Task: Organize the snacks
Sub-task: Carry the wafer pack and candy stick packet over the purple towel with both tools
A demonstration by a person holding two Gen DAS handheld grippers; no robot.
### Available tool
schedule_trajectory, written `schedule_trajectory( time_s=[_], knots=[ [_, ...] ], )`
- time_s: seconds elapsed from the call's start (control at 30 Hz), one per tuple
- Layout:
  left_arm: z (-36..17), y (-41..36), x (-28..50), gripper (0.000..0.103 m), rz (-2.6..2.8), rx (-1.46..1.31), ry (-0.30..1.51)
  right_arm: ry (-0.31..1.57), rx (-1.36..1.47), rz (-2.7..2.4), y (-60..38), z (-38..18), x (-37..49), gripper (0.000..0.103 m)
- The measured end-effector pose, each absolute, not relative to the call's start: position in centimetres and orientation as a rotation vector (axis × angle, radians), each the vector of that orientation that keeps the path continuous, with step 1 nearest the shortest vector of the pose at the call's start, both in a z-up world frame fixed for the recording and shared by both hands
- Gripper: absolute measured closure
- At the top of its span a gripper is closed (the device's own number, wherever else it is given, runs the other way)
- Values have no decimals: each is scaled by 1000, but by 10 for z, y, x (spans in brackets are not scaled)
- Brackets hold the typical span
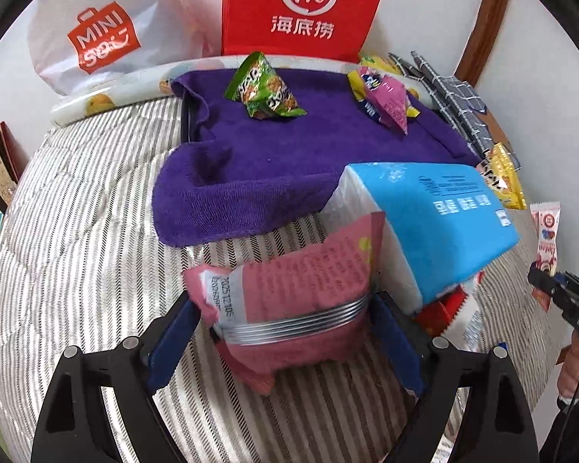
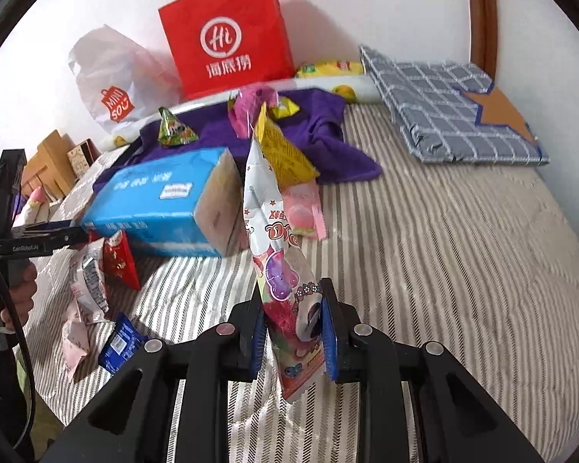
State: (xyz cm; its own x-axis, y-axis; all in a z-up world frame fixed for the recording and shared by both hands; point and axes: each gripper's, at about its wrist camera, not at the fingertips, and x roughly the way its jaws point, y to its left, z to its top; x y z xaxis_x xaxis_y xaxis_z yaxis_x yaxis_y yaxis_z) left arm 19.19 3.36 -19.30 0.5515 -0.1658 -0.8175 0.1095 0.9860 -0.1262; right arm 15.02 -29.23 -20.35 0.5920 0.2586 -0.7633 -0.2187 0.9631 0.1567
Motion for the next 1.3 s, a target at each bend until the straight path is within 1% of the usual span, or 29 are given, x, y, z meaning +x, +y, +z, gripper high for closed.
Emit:
schedule_trajectory(
  time_s=[0.07,0.1,0.13,0.17,0.23,0.3,0.37,0.4,0.53,0.83,1.3],
  knots=[
    [-196,35,194,15,-158,-82,979,913,42,282,-288,-210,152,78],
    [-196,37,194,17,-160,-105,979,921,30,281,-286,-213,152,78],
    [-197,39,193,27,-166,-125,979,922,13,273,-283,-215,153,77],
    [-197,42,193,32,-175,-147,982,922,6,269,-281,-216,153,76],
    [-196,45,191,38,-179,-170,979,926,4,269,-279,-219,153,73],
    [-194,48,188,40,-179,-176,966,921,4,269,-278,-220,154,72],
    [-192,50,184,41,-176,-175,960,921,-6,260,-277,-220,154,74],
    [-191,51,182,41,-178,-176,956,917,-7,259,-277,-219,154,79],
    [-188,56,174,41,-171,-178,944,914,-11,259,-275,-217,152,82],
    [-175,63,154,41,-162,-212,908,873,-6,258,-279,-199,131,82],
    [-140,41,131,41,-180,-192,823,751,-11,243,-277,-148,119,82]
  ],
)
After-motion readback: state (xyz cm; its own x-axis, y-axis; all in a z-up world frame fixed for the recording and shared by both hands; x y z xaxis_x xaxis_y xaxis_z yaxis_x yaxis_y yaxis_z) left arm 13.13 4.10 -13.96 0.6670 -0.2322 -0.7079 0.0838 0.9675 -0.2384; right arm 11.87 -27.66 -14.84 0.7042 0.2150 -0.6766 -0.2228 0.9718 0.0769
